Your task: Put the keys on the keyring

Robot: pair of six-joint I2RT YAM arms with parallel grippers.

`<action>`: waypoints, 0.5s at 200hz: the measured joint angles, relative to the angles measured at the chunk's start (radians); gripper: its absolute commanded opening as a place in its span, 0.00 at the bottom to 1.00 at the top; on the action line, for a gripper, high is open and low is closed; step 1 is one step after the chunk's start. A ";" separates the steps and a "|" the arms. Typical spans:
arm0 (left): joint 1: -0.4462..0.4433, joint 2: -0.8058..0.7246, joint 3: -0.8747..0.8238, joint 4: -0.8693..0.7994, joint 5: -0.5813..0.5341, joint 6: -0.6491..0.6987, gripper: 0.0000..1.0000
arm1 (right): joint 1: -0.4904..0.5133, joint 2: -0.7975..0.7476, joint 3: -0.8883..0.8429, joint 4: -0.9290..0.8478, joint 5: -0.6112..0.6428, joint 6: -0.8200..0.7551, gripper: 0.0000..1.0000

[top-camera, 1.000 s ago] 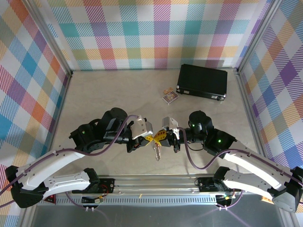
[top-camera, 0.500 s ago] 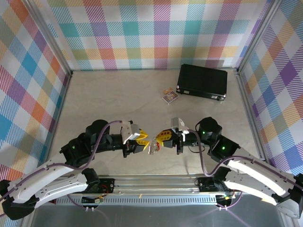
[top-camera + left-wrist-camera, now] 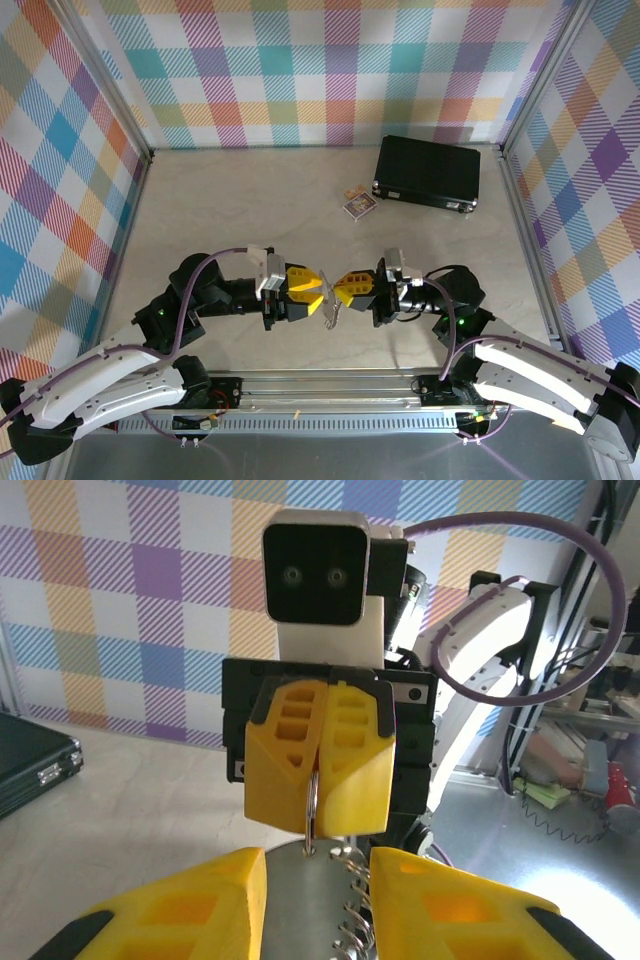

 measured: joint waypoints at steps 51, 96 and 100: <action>0.000 0.038 0.000 0.053 0.040 -0.012 0.27 | 0.001 0.023 -0.018 0.103 0.000 0.031 0.00; 0.000 0.059 0.000 0.088 0.061 -0.023 0.21 | 0.001 0.028 -0.026 0.123 0.000 0.043 0.00; 0.000 0.061 0.000 0.092 0.064 -0.024 0.21 | 0.001 0.029 -0.026 0.123 0.000 0.043 0.00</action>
